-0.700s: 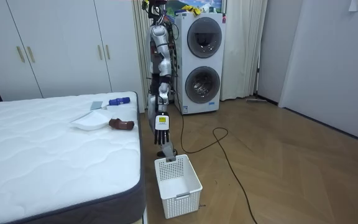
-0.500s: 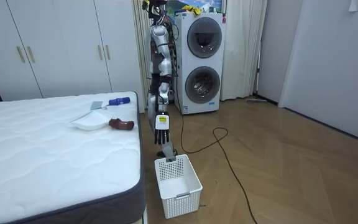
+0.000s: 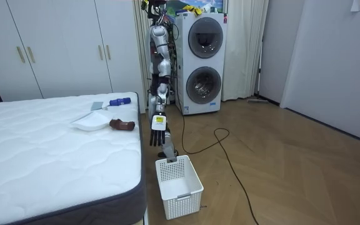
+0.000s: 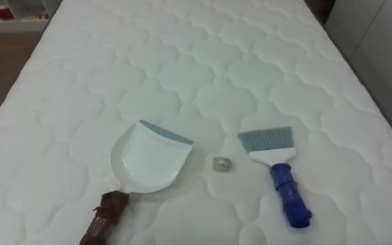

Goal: Clean bed

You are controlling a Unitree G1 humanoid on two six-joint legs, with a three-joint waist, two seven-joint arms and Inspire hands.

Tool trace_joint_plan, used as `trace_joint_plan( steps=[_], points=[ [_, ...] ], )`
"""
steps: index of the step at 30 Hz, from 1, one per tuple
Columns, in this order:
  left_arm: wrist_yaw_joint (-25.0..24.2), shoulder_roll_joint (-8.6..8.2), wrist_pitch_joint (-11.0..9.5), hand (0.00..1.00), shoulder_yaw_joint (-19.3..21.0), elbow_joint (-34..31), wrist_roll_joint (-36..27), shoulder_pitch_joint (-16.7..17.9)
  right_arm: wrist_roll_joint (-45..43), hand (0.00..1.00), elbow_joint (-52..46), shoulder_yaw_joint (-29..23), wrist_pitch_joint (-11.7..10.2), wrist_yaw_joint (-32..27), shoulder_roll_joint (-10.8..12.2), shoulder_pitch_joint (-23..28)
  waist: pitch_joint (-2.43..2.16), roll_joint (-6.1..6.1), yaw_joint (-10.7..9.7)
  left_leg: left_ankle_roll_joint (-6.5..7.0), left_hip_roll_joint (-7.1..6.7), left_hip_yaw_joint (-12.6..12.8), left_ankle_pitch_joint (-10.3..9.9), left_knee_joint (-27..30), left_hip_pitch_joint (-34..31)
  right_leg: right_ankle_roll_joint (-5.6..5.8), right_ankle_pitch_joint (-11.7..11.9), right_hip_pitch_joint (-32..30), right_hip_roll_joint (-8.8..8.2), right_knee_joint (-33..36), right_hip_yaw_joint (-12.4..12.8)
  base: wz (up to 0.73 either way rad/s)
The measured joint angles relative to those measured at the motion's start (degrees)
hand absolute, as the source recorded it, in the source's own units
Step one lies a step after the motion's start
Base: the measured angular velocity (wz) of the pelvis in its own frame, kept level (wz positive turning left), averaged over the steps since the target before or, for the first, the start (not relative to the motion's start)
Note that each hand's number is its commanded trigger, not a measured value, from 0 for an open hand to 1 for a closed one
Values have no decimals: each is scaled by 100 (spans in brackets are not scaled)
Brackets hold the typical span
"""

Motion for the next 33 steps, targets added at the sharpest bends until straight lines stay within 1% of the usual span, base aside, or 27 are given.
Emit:
trace_joint_plan(
  steps=[1, 2, 3, 4, 5, 7, 11, 13, 14, 15, 17, 19, 20, 21, 23, 24, 26, 30, 33],
  points=[
    [84, 2, -33, 0, 28, 0, -140, 7, -7, 0, -1, -1, -3, -5, 0, 14, -1, -10, 8, 0, -1, 3, 0, -3, 19, 0, 0, 9, -1, 1, 10, -4],
    [187, 5, -65, 0, 97, -1, -311, 43, -8, 0, -2, 0, -3, -31, -2, 18, 16, 4, 24, 0, -1, 14, 0, -32, 57, 0, 0, 28, 1, 2, 21, -6],
    [337, 11, -91, 0, 165, -19, -422, 65, -15, 0, -8, 2, -4, -45, -4, 20, 19, 1, 24, 0, -1, 17, 1, -71, 81, 1, -1, 43, 5, -2, 25, -5],
    [412, 14, -109, 0, 210, -55, -453, 66, -20, 0, -10, 3, -7, -48, -5, 22, 21, -4, 23, 0, -1, 13, 1, -72, 87, 1, -1, 52, 6, -6, 22, 0],
    [583, 30, -163, 0, 236, -119, -497, 98, -44, 0, -10, 7, -10, -76, -7, 26, 19, -14, 26, 0, -1, 4, 1, -78, 91, 1, -1, 60, 7, -6, 16, 5],
    [887, 43, -208, 0, 238, -337, -497, 189, -49, 0, -6, 7, -24, -106, -9, 7, 17, -8, 25, 0, -1, -5, 1, -77, 86, 1, -1, 64, 7, -11, 6, 4],
    [1236, 57, -352, 0, 240, -586, -494, 212, -69, 0, 0, 15, -69, -105, -16, -7, 9, 32, 34, 0, -7, -80, 0, -73, 81, 1, -1, 86, 6, -9, -47, 8],
    [1364, 58, -347, 0, 275, -1023, -467, 236, -173, 0, -7, 30, -70, -87, -33, -8, 19, 38, 88, -3, -11, -105, 2, -73, 65, 1, -1, 74, 7, -10, -51, 8],
    [1486, 58, -381, 0, 321, -1361, -434, 229, -214, 0, -7, 30, -75, -83, -47, 1, 21, 36, 113, -6, -14, -133, 5, -69, 40, 1, -1, 61, 5, -5, -68, 9],
    [1638, 68, -473, 0, 355, -1621, -433, 200, -217, 0, -10, 30, -91, -83, -55, -5, 19, 38, 136, -8, -14, -140, 8, -68, 12, 1, -2, 40, 4, -4, -88, 7],
    [1865, 81, -628, 0, 367, -1791, -401, 104, -239, 0, -28, 30, -149, -82, -60, -5, 18, 53, 153, -8, -17, -143, 16, -78, -9, 1, -2, 23, 0, -7, -105, 2],
    [2013, 60, -645, 0, 348, -2087, -251, 102, -299, 0, -25, 37, -195, -67, -54, 2, 14, 75, 125, -8, -18, -187, 17, -67, -9, 1, -3, 38, 0, -7, -146, 11],
    [2103, 56, -648, 0, 242, -2471, -141, 157, -318, 0, -18, 47, -195, -53, -57, 11, 13, 54, 104, -8, -24, -223, 25, -51, -7, 1, -3, 43, -2, -8, -149, 14],
    [2197, 57, -676, 0, 127, -2759, 41, 160, -340, 0, -18, 48, -198, -29, -69, 17, 22, 51, 100, -7, -25, -224, 30, -59, -5, 2, -3, 46, -4, -11, -148, 11],
    [2259, 59, -736, 0, -42, -2973, 260, 149, -338, 0, -44, 92, -247, -24, -82, 0, 19, 34, 121, -7, -27, -223, 30, -69, 4, 2, -3, 55, -5, -18, -146, 2],
    [2259, 58, -757, 0, -142, -3095, 382, 146, -337, 0, -91, 166, -272, -13, -81, -2, 24, 25, 120, -7, -34, -228, 30, -72, 2, 2, -3, 58, -6, -31, -153, 0],
    [2258, 57, -770, 0, -296, -3255, 487, 141, -333, 0, -130, 214, -272, 26, -78, -6, 26, -10, 120, -7, -77, -231, 30, -73, -14, 2, -3, 78, -9, -108, -156, 0],
    [2204, 52, -787, 0, -586, -3298, 526, 60, -293, 0, -134, 303, -273, 53, -80, -11, 25, -39, 109, -7, -79, -241, 30, -69, -18, 2, -3, 81, -7, -113, -158, 0],
    [2061, 53, -787, 0, -802, -3415, 514, -41, -140, 0, -131, 447, -273, 108, -55, -22, 26, -42, 57, -6, -86, -295, 30, -48, -21, 2, -2, 111, -12, -115, -161, 8]
  ],
)
